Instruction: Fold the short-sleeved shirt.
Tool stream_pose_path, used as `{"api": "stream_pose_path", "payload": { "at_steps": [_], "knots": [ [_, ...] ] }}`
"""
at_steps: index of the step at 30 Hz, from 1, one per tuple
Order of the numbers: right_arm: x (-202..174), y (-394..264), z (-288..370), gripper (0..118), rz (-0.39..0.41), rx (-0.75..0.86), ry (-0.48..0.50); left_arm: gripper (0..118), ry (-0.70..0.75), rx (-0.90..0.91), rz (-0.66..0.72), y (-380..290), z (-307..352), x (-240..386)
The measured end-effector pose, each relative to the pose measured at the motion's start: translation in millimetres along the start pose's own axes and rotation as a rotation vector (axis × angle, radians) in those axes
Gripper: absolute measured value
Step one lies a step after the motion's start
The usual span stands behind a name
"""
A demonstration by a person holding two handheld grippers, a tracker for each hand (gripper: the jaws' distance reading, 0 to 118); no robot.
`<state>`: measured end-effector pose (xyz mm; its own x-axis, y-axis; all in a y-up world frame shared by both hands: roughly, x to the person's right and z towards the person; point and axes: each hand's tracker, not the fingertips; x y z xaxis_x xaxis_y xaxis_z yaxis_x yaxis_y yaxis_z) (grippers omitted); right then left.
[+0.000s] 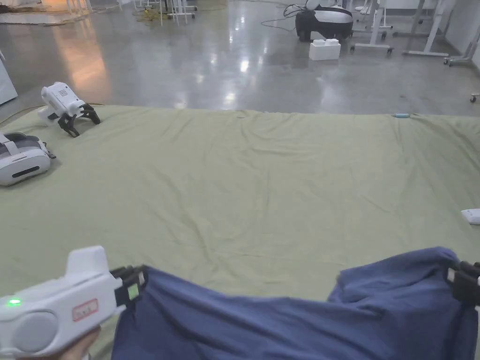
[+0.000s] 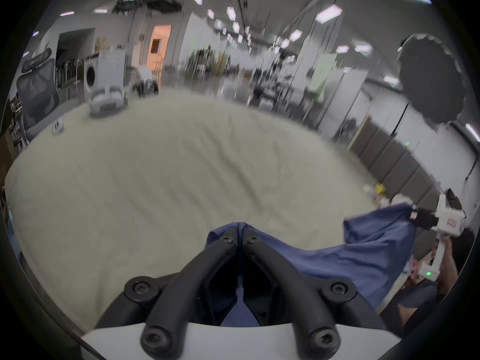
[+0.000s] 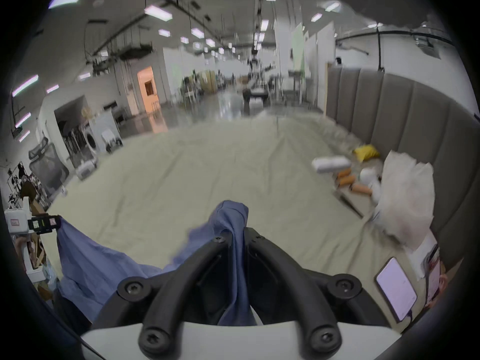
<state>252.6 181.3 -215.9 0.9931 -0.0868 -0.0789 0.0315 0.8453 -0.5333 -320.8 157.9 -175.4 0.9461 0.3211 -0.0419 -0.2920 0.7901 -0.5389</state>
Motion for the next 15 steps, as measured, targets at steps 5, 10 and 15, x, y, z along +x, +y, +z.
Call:
{"api": "stream_pose_path", "payload": {
  "at_steps": [5, 10, 15],
  "knots": [
    [-6.2, 33.5, 73.0, 3, -0.022, 0.227, -0.036, 0, -0.082, 0.287, -0.049, 61.3, 98.4, 32.1],
    [-10.7, 95.5, 96.9, 2, -0.087, 0.343, 0.015, 0, -0.108, 0.416, -0.094, 124.4, 131.8, 53.9],
    [-22.5, 183.5, 90.5, 2, -0.043, 0.415, -0.026, 0, -0.073, 0.459, -0.147, 199.5, 129.4, 73.6]
  ]
}}
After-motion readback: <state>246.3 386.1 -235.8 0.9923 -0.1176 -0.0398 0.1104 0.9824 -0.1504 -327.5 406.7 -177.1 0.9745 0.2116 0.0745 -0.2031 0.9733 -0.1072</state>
